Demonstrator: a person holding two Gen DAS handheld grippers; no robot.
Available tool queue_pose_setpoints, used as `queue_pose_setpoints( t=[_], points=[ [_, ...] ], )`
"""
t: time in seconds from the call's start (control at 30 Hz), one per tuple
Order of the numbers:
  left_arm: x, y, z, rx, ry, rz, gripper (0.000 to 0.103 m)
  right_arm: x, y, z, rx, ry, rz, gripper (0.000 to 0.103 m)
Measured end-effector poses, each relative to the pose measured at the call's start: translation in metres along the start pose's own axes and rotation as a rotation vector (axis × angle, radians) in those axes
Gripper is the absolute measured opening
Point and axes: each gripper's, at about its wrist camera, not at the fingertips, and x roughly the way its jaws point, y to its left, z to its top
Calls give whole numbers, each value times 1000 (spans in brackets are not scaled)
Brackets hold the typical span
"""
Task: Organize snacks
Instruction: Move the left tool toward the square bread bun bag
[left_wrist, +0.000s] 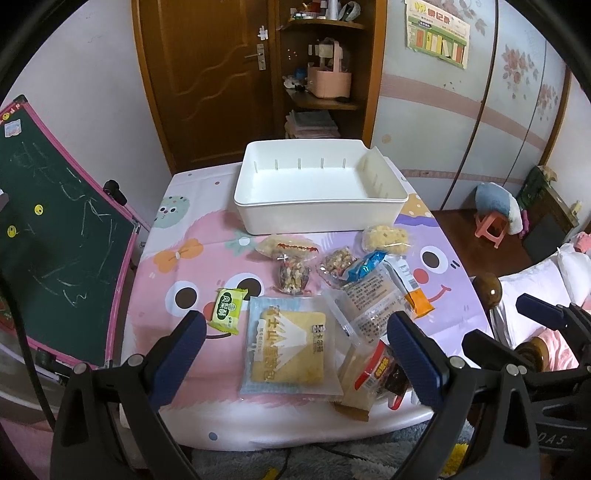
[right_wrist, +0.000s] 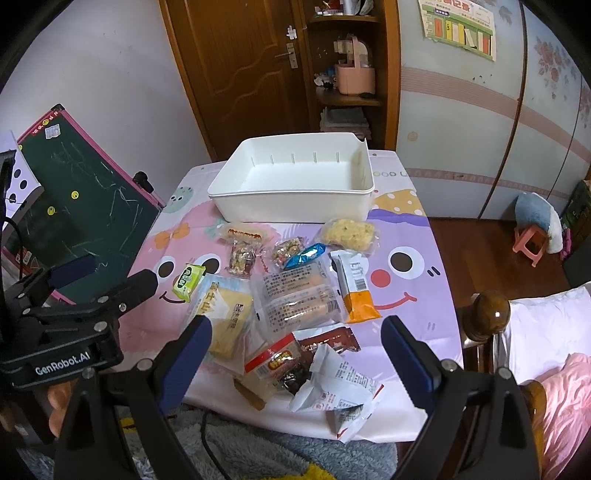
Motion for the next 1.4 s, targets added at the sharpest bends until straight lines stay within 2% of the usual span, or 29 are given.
queue_pose_setpoints(
  t=[0.33, 0.73, 1.4],
  points=[
    [-1, -2, -1, 8, 11, -6, 98, 0, 0, 1, -1, 2, 0, 94],
    [1, -2, -4, 38, 22, 27, 98, 1, 3, -3, -2, 7, 0, 94],
    [13, -3, -12, 33, 70, 11, 98, 6, -6, -15, 35, 39, -1, 94]
  ],
)
